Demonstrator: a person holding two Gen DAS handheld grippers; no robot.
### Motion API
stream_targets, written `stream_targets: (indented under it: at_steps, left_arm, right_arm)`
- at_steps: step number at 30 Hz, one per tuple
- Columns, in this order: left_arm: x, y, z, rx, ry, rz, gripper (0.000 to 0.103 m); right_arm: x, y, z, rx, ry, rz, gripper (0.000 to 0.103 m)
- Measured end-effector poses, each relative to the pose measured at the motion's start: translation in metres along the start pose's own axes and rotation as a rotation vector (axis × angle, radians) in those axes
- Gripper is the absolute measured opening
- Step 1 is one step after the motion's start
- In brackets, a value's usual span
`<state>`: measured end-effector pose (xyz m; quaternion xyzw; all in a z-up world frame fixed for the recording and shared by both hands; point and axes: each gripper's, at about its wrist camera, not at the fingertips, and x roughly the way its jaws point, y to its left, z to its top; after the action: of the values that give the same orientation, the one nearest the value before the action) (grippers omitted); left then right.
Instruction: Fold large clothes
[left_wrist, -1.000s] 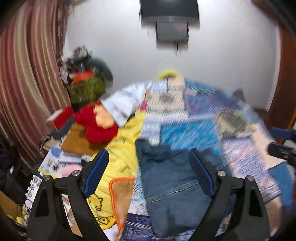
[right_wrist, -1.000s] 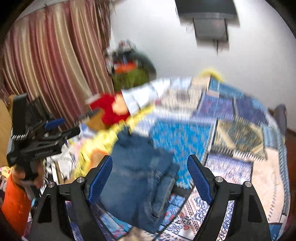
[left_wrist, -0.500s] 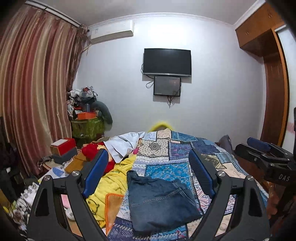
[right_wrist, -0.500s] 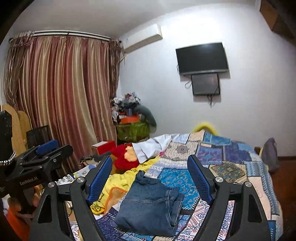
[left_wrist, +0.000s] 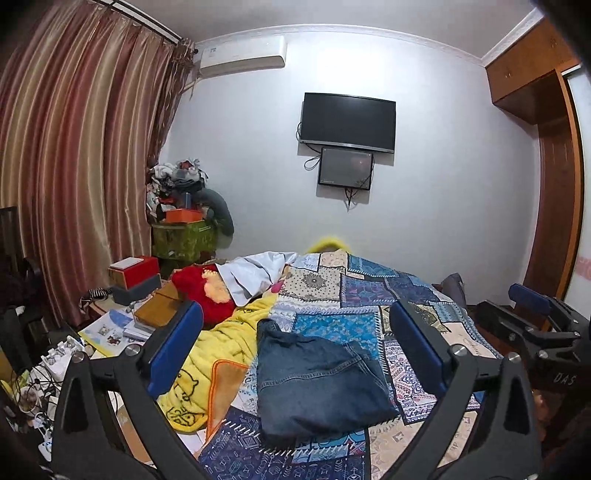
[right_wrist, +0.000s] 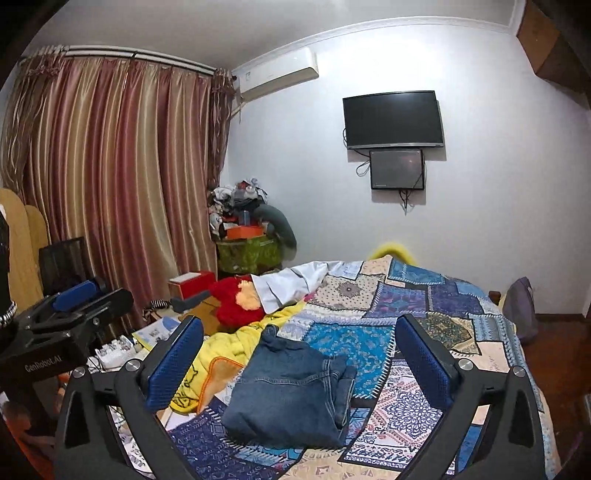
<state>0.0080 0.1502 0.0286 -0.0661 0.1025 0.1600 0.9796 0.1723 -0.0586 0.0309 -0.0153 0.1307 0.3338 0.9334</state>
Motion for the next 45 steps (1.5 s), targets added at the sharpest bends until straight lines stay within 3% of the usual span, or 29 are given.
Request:
stream_targets:
  at_steps: [45]
  left_arm:
    - [0.006,-0.006,-0.004,0.016,0.002,-0.025,0.102]
  right_arm:
    - [0.003,-0.014,-0.001,0.048,0.002,0.003,0.103]
